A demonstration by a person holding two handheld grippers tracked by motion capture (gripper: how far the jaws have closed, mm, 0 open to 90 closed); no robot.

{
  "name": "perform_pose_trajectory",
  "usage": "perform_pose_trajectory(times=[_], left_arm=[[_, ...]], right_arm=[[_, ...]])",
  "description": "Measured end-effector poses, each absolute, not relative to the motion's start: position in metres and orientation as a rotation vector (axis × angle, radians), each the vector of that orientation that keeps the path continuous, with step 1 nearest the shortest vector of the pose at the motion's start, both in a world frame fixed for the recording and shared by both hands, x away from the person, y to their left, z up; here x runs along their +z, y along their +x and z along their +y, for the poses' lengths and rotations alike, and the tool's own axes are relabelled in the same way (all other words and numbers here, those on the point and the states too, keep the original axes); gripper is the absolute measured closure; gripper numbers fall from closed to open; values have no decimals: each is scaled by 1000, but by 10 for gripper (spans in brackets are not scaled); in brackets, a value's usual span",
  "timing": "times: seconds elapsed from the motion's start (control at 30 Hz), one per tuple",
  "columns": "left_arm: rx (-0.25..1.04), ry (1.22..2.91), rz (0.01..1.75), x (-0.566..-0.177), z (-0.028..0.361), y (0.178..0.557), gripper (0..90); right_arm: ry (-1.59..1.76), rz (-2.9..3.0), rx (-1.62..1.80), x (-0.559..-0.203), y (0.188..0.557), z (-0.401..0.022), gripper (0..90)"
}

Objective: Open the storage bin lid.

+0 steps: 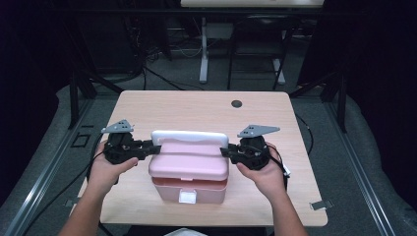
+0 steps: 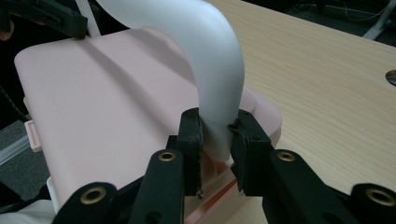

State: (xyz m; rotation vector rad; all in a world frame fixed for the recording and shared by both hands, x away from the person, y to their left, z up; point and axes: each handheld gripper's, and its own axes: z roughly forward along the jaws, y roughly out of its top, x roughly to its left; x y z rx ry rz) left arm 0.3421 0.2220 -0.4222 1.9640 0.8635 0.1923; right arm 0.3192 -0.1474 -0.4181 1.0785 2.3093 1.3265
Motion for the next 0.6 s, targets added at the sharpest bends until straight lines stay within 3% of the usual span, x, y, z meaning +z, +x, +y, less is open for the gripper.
perform_pose_trajectory(times=[0.27, 0.6], left_arm=[[215, 1949, 868, -412, 234, 332, 657], [235, 1950, 878, -410, 243, 324, 725]], right_arm=[[1086, 2297, 1369, -413, 325, -151, 743], [1113, 2270, 1448, -407, 330, -156, 738]])
